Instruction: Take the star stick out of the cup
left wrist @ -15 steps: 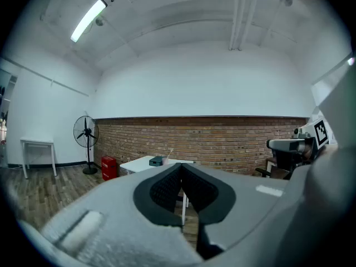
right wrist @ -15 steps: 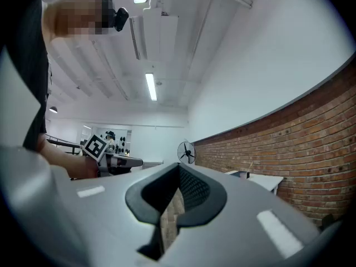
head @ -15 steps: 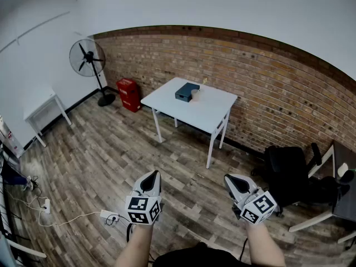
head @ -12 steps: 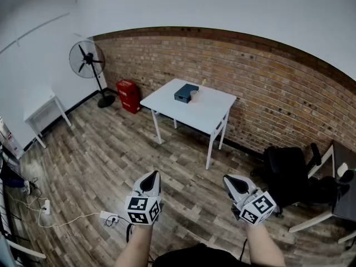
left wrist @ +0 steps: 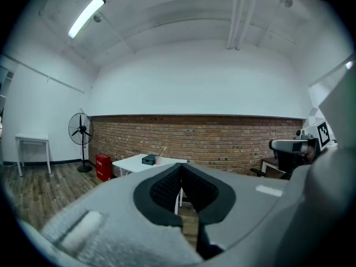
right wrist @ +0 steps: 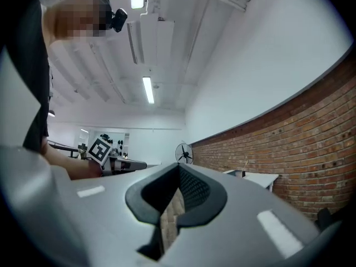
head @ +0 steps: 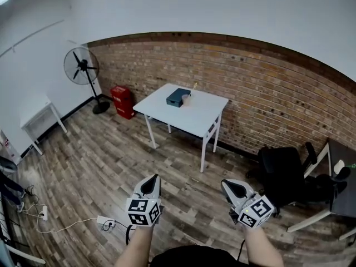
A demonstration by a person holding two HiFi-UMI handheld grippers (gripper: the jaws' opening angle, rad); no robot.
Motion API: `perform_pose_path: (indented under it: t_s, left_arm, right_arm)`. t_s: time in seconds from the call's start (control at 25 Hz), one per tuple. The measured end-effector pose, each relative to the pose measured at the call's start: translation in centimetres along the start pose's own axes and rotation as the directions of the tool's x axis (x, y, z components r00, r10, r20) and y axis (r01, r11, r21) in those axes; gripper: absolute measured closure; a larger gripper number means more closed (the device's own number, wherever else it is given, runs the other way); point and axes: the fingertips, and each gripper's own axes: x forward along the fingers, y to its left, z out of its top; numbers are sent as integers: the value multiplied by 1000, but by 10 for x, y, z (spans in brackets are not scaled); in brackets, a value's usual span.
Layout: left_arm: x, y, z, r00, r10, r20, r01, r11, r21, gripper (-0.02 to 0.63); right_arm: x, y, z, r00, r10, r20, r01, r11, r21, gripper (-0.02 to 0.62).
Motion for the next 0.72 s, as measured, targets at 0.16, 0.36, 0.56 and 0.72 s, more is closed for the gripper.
perform_pose_path:
  t_s: [0.16,0.36,0.56,0.72]
  left_arm:
    - [9,-17,-6,999,-26,-19,27,1000,8,601]
    - [14,-27,-7,999,-24,-31,24,1000,8,601]
    - [7,-23,-17,999,0,-50,0,1000,0,601]
    - [10,-19,-28,997,4,-73,-5,1000,-17,601]
  right_arm:
    - [-13,-18,-9,1000,-24,-3,24,997,76,595]
    - [-16,-17,-19,999,22,-28,-19,994,109,595]
    - [-12,-11,-40,995,63,-81,-51,988,146,595]
    - [-12,-3,-59,989,94,-115,-72,981,181,595]
